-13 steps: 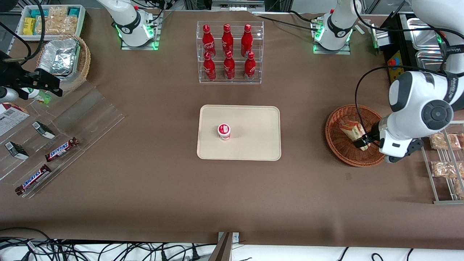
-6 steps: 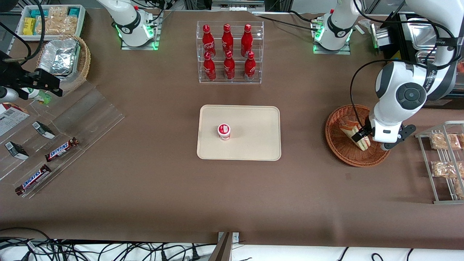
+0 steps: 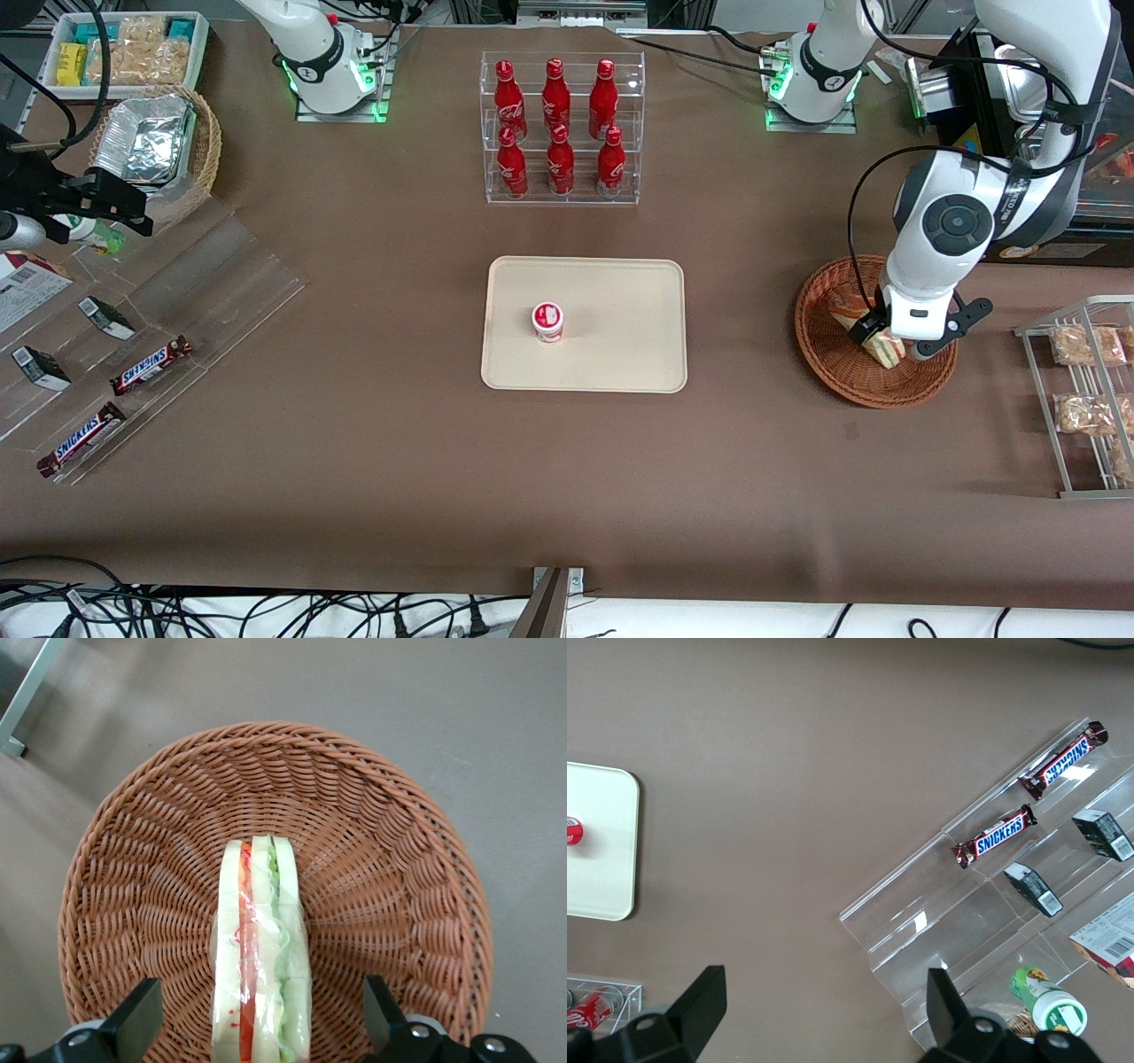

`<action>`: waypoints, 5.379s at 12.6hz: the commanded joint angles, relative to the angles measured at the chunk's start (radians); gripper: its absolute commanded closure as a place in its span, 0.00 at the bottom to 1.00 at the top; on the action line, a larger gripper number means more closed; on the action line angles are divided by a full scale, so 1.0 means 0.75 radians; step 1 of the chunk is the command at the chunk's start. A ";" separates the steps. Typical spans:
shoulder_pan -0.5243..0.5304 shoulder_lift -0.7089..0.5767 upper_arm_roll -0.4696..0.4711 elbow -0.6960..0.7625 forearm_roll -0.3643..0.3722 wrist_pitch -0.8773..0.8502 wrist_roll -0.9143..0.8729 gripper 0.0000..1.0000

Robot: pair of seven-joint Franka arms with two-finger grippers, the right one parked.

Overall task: Place sandwich from basket to tray
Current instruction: 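Lower the left gripper and close it on the sandwich, then lift the sandwich and carry it toward the cream tray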

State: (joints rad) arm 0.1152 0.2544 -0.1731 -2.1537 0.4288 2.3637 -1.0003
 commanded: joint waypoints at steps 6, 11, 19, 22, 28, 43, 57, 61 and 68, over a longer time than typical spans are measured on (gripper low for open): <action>0.008 0.060 0.002 -0.067 0.170 0.127 -0.238 0.00; 0.014 0.086 0.000 -0.080 0.287 0.125 -0.331 0.00; 0.014 0.074 -0.061 -0.070 0.242 0.031 -0.317 0.00; 0.014 0.058 -0.084 -0.065 0.207 -0.026 -0.258 0.00; 0.037 0.025 -0.086 -0.059 0.205 -0.086 -0.135 0.00; 0.051 0.058 -0.080 -0.029 0.113 -0.024 -0.227 0.19; 0.047 0.005 -0.098 0.057 0.038 -0.181 0.091 0.63; 0.035 0.006 -0.131 0.317 -0.136 -0.521 0.403 0.63; 0.035 0.015 -0.468 0.517 -0.293 -0.707 0.518 0.64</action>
State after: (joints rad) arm 0.1377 0.2585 -0.4600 -1.8184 0.2530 1.8656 -0.6419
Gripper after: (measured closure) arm 0.634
